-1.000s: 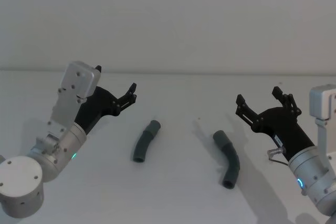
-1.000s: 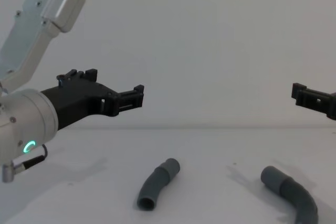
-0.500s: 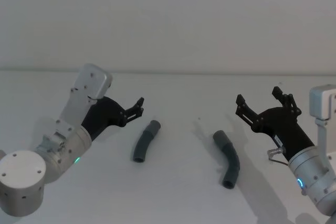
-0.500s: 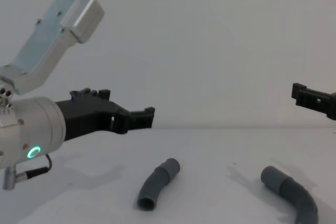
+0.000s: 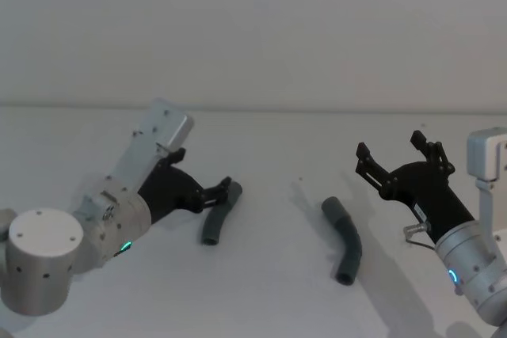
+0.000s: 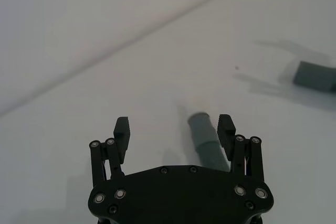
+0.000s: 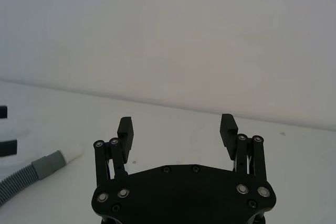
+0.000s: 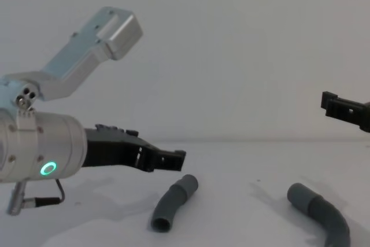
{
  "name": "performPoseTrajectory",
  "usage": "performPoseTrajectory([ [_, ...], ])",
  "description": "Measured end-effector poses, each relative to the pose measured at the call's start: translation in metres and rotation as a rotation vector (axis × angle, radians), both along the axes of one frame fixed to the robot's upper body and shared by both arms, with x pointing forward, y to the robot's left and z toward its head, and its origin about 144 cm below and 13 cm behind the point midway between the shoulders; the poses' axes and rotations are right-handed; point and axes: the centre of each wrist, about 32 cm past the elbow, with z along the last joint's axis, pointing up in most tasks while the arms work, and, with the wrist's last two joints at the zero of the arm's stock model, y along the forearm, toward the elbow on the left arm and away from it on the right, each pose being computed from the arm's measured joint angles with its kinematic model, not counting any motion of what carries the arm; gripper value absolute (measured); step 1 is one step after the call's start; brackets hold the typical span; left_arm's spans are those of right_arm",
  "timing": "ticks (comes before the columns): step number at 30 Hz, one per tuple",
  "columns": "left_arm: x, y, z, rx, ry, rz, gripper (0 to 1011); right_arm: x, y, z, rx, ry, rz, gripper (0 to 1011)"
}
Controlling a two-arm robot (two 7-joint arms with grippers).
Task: Use both hands to pick up one end of the pipe from the table, align the ends, and insert them.
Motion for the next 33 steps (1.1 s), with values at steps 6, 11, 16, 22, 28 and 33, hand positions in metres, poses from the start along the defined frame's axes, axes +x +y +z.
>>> performPoseTrajectory([
  [6,0.004,-0.007,0.009,0.026,0.082,-0.027,1001,0.0,0.0,0.0,0.0,0.0,0.0,1000],
  [11,0.009,-0.012,0.014,0.049,0.135,-0.043,1001,0.0,0.0,0.0,0.0,0.0,0.0,1000],
  [16,0.013,-0.015,0.016,0.063,0.171,-0.05,1001,0.0,0.0,0.0,0.0,0.0,0.0,1000],
  [22,0.016,-0.019,0.017,0.071,0.201,-0.051,1001,0.0,0.0,0.0,0.0,0.0,0.0,1000],
  [28,0.018,-0.023,0.016,0.068,0.223,-0.047,1001,0.0,0.0,0.0,0.0,0.0,0.0,1000],
  [33,0.02,-0.025,0.014,0.059,0.238,-0.042,1001,0.0,0.0,0.0,0.0,0.0,0.0,1000],
])
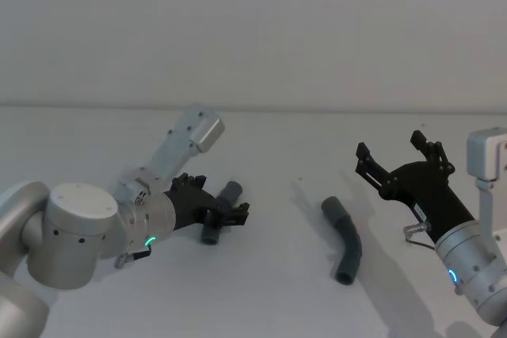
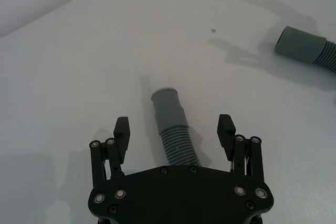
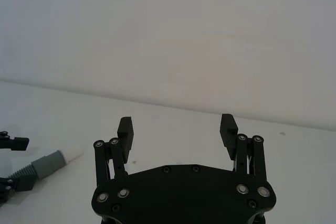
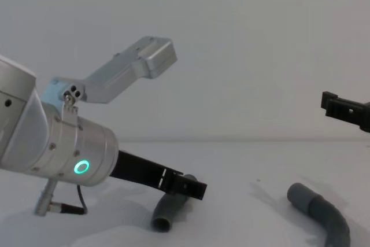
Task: Use both hands to pick up one end of the pipe from the table, align the ends, and insert them.
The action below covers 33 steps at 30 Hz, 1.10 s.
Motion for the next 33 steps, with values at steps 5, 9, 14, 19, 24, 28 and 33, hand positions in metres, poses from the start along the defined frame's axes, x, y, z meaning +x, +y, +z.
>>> performPoseTrajectory([
  [5,0.003,-0.003,-0.002,-0.008,0.01,0.006,1001,0.0,0.0,0.0,0.0,0.0,0.0,1000],
  [9,0.005,-0.005,-0.004,-0.012,0.017,0.01,1001,0.0,0.0,0.0,0.0,0.0,0.0,1000],
  [14,0.007,-0.008,-0.005,-0.015,0.025,0.013,1001,0.0,0.0,0.0,0.0,0.0,0.0,1000],
  [19,0.009,-0.01,-0.006,-0.013,0.033,0.014,1001,0.0,0.0,0.0,0.0,0.0,0.0,1000],
  [24,0.01,-0.013,-0.007,-0.006,0.045,0.014,1001,0.0,0.0,0.0,0.0,0.0,0.0,1000],
  [28,0.01,-0.014,-0.007,0.001,0.054,0.016,1001,0.0,0.0,0.0,0.0,0.0,0.0,1000],
  [33,0.009,-0.016,-0.007,0.009,0.065,0.022,1001,0.0,0.0,0.0,0.0,0.0,0.0,1000],
])
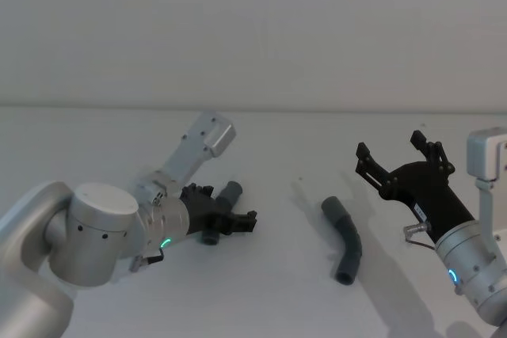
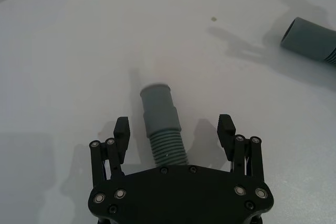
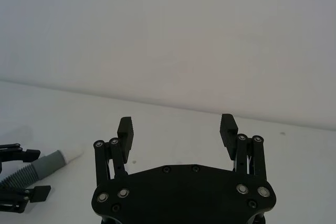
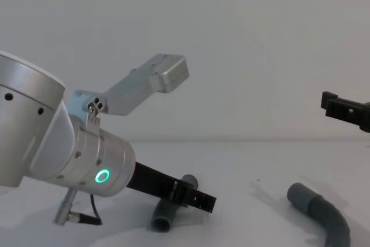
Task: Use both hands to pick up one end of the pipe from the table, align the ends, and insert them.
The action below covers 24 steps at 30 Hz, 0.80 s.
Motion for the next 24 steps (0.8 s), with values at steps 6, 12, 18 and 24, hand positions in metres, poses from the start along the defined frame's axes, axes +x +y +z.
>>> performPoseTrajectory([
  [6,-0.0015,-0.0013,-0.0001,0.005,0.007,0.005,960,0.0,0.0,0.0,0.0,0.0,0.0,1000],
  [12,-0.0023,-0.002,-0.0001,0.008,0.01,0.008,785,0.0,0.0,0.0,0.0,0.0,0.0,1000],
  [18,-0.0028,-0.0024,-0.0001,0.009,0.013,0.009,618,0.0,0.0,0.0,0.0,0.0,0.0,1000],
  [24,-0.003,-0.0025,-0.0002,0.01,0.014,0.01,433,0.0,0.0,0.0,0.0,0.0,0.0,1000],
])
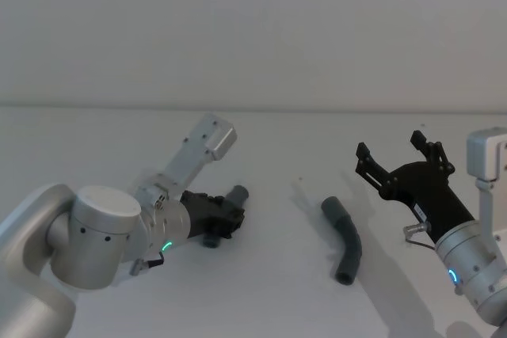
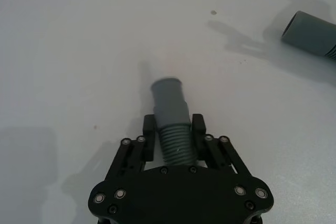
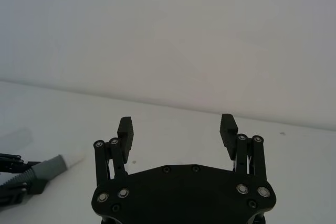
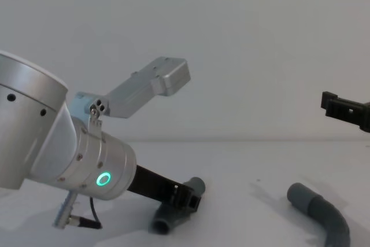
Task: Use both hands to pick up one end of the pipe from the table, align the ends, and insert them.
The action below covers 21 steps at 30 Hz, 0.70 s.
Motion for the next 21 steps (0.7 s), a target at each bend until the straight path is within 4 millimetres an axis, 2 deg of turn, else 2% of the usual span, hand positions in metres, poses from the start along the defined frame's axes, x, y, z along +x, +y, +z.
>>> performPoseTrajectory([
  [1,0.0,0.0,0.0,0.0,0.0,0.0,375,0.0,0.0,0.0,0.0,0.0,0.0,1000],
  [4,0.0,0.0,0.0,0.001,0.001,0.001,346,0.0,0.0,0.0,0.0,0.0,0.0,1000],
  [21,0.0,0.0,0.0,0.001,0.002,0.002,345,-0.008,-0.001,0.014,-0.063,0.093,0.005,1000],
])
